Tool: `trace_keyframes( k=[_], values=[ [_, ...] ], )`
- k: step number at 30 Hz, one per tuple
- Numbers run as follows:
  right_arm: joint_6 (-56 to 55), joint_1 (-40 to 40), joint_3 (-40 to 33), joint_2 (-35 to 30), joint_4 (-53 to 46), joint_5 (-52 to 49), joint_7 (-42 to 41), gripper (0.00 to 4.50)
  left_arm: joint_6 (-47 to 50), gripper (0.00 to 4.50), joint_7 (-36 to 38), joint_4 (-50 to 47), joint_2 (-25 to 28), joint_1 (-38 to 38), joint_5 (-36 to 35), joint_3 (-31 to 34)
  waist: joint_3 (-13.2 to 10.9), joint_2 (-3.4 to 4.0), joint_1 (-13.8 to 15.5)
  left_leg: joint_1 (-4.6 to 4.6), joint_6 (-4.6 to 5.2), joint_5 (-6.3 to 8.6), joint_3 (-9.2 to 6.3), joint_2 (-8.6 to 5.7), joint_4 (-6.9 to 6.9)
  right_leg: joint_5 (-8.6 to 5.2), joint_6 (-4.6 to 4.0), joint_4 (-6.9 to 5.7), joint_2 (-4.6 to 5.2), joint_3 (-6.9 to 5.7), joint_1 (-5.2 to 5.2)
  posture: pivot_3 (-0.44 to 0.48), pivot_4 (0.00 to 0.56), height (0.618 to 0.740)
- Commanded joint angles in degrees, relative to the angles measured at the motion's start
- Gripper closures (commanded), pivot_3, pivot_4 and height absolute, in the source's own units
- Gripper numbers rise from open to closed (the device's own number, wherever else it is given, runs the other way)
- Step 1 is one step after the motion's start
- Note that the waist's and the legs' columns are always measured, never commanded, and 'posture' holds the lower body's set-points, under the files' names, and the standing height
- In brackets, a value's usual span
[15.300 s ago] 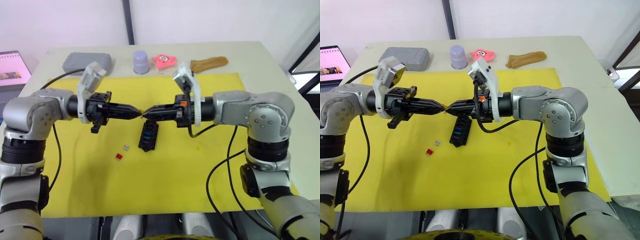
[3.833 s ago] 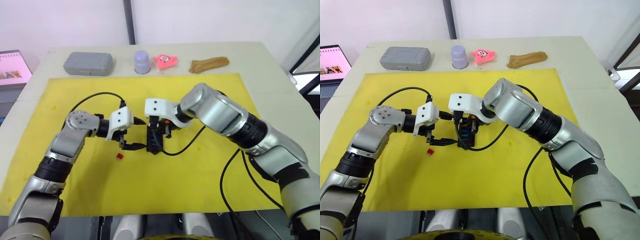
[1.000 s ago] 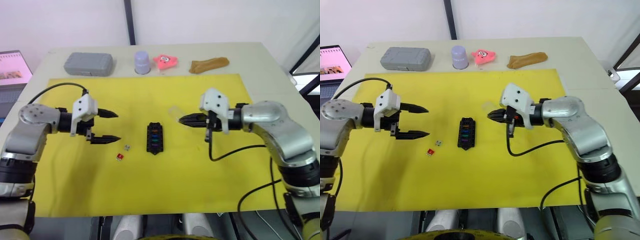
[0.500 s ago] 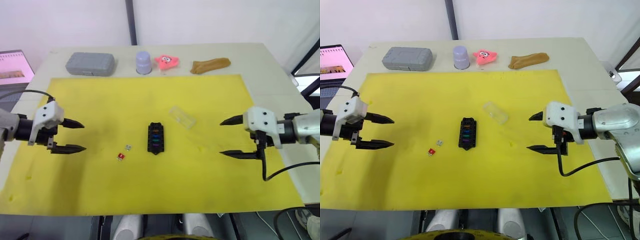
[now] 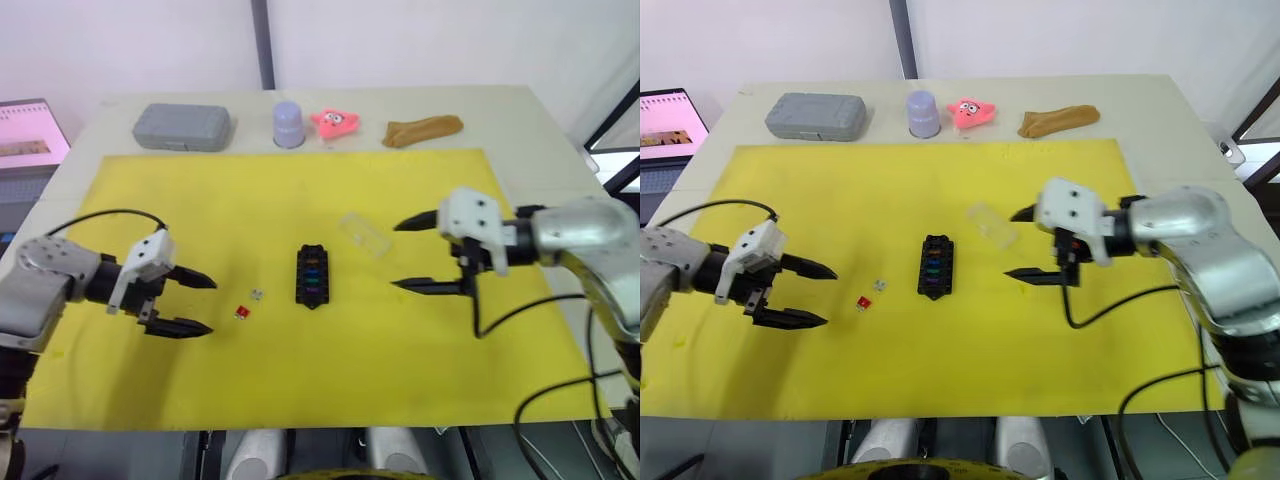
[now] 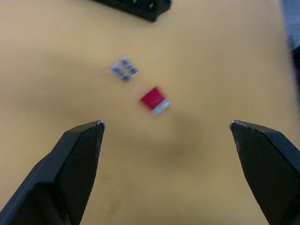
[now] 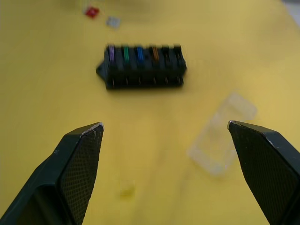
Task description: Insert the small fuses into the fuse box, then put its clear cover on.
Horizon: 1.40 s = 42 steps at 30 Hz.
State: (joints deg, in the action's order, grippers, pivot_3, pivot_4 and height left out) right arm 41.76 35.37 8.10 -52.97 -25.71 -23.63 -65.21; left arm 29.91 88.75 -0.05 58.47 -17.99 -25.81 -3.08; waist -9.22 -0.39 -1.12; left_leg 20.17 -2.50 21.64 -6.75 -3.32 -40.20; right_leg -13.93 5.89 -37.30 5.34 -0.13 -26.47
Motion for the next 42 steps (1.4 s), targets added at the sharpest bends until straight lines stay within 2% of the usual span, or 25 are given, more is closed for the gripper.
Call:
trace_keyframes(
  k=[1, 4, 10, 16, 21, 24, 26, 34, 37, 40, 42],
  values=[
    [6.4, 5.7, 3.5, 3.3, -3.0, -2.3, 1.7, 0.02, 9.8, 0.00, -0.8, -0.7, -0.3, -1.2, -3.7, -0.7, 0.0, 0.00, 0.0, 0.01, 0.00, 0.00, -0.01, 0.00, 0.00, 0.00, 0.00, 0.00, 0.00, 0.00, 0.00, 0.000, 0.150, 0.740],
    [10.0, 9.8, 7.5, 6.5, -3.9, -2.6, 2.6, 0.02, 19.6, 0.00, -2.2, 0.5, -1.3, -2.5, -6.0, -2.1, 0.0, -0.01, 0.2, 0.03, 0.00, 0.00, -0.07, -0.02, -0.01, 0.00, 0.00, 0.01, 0.01, -0.01, -0.01, 0.000, 0.150, 0.740],
    [11.8, 13.4, 11.4, 10.1, -4.2, -2.8, 3.1, 0.02, 31.6, 0.00, -5.9, 4.2, -5.7, -5.0, -9.9, -2.5, 0.0, -0.01, 0.2, 0.02, 0.00, 0.00, -0.15, -0.08, -0.03, 0.01, 0.02, 0.00, 0.06, 0.00, 0.00, 0.000, 0.150, 0.740],
    [14.0, 15.2, 13.8, 10.8, -4.8, -3.7, 2.4, 0.02, 37.3, 0.00, -7.9, 8.1, -8.8, -6.8, -12.0, -2.5, 0.0, -0.01, 0.3, 0.00, -0.01, -0.01, -0.18, -0.14, -0.07, 0.02, 0.02, -0.01, 0.12, -0.01, 0.03, 0.000, 0.150, 0.740],
    [14.2, 15.9, 14.9, 11.3, -4.6, -3.4, 2.7, 0.02, 35.6, 0.00, -7.9, 9.3, -9.8, -7.2, -10.7, -4.6, 0.0, 0.00, 0.4, -0.01, -0.01, -0.01, -0.19, -0.17, -0.09, 0.02, 0.03, -0.02, 0.18, -0.01, 0.04, 0.000, 0.150, 0.740],
    [14.2, 16.0, 15.2, 11.3, -4.4, -3.3, 2.8, 0.00, 35.0, 0.85, -7.8, 9.8, -10.0, -7.4, -10.3, -5.2, 0.0, 0.00, 0.4, -0.01, -0.01, -0.01, -0.20, -0.19, -0.11, 0.03, 0.04, -0.01, 0.20, -0.01, 0.06, 0.000, 0.150, 0.740],
    [14.2, 15.9, 15.2, 11.2, -4.4, -3.2, 3.0, 0.00, 34.2, 1.82, -8.0, 10.4, -10.4, -7.6, -9.6, -5.5, 0.0, 0.00, 0.3, 0.00, -0.01, -0.01, -0.20, -0.19, -0.11, 0.03, 0.04, -0.01, 0.20, -0.02, 0.04, 0.000, 0.150, 0.740],
    [13.7, 15.1, 15.2, 11.0, -4.3, -2.4, 3.9, 0.00, 31.5, 1.82, -7.8, 12.4, -11.3, -8.6, -7.8, -7.3, 0.0, 0.00, 0.4, 0.02, -0.01, -0.01, -0.19, -0.20, -0.13, 0.04, 0.05, -0.01, 0.21, -0.02, 0.04, 0.000, 0.150, 0.740],
    [13.5, 14.9, 15.1, 11.0, -4.4, -2.0, 4.4, 0.00, 30.0, 2.70, -7.8, 13.0, -11.2, -8.3, -6.7, -7.8, 0.0, 0.00, 0.4, 0.01, -0.01, -0.01, -0.20, -0.20, -0.13, 0.04, 0.05, -0.01, 0.21, -0.02, 0.04, 0.000, 0.150, 0.740],
    [13.4, 15.0, 15.1, 10.9, -4.4, -1.9, 4.5, 0.00, 29.0, 4.19, -7.6, 14.2, -11.2, -8.1, -5.9, -7.9, 0.0, 0.00, 0.2, 0.02, -0.01, -0.01, -0.18, -0.20, -0.13, 0.04, 0.05, -0.01, 0.21, -0.02, 0.03, 0.000, 0.150, 0.740],
    [13.4, 15.0, 15.1, 11.0, -4.4, -1.8, 4.5, 0.00, 28.5, 4.19, -7.4, 14.9, -11.0, -8.1, -5.6, -8.0, 0.0, 0.00, 0.3, 0.01, -0.01, -0.01, -0.19, -0.20, -0.13, 0.04, 0.05, -0.01, 0.21, -0.02, 0.02, 0.000, 0.150, 0.740]
  ],
)
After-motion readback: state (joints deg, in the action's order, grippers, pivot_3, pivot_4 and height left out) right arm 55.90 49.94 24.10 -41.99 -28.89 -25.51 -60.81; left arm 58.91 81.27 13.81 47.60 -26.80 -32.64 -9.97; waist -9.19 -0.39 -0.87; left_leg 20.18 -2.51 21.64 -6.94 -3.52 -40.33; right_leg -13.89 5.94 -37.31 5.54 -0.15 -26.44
